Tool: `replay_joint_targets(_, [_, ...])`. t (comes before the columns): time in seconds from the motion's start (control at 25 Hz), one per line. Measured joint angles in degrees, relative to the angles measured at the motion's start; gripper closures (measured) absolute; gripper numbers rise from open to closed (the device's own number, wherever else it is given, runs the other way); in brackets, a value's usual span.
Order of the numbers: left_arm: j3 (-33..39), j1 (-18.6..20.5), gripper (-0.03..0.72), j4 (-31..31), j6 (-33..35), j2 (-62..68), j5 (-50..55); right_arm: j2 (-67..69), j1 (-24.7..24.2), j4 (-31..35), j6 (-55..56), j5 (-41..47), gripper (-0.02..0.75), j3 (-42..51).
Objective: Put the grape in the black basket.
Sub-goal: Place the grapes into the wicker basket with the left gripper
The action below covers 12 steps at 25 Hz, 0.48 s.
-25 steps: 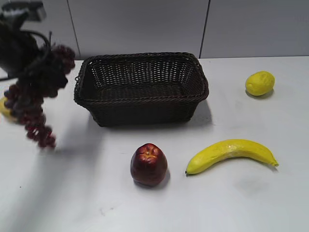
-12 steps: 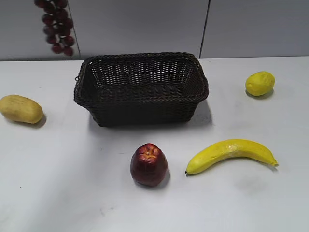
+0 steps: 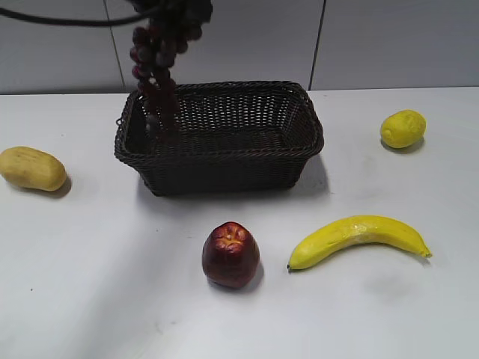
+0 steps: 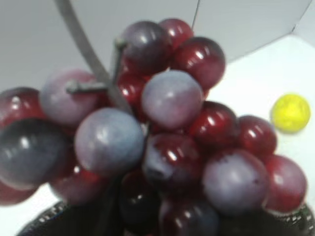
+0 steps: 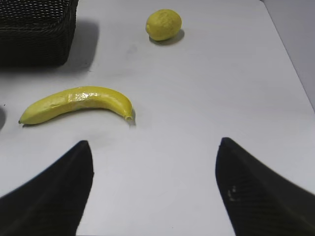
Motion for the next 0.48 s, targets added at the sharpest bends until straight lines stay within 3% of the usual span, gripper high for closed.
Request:
replay_joint_targets(0.4, [0.00, -0.96, 0.398, -0.22, 0.00, 13.54, 3.61, 0.00, 0.00, 0.00, 0.00, 0.00, 0.148, 0.00])
replay_joint_targets(0.48, [0.00, -1.03, 0.347, -0.22, 0.00, 14.18, 5.75, 0.00, 0.00, 0.00, 0.00, 0.00, 0.148, 0.00])
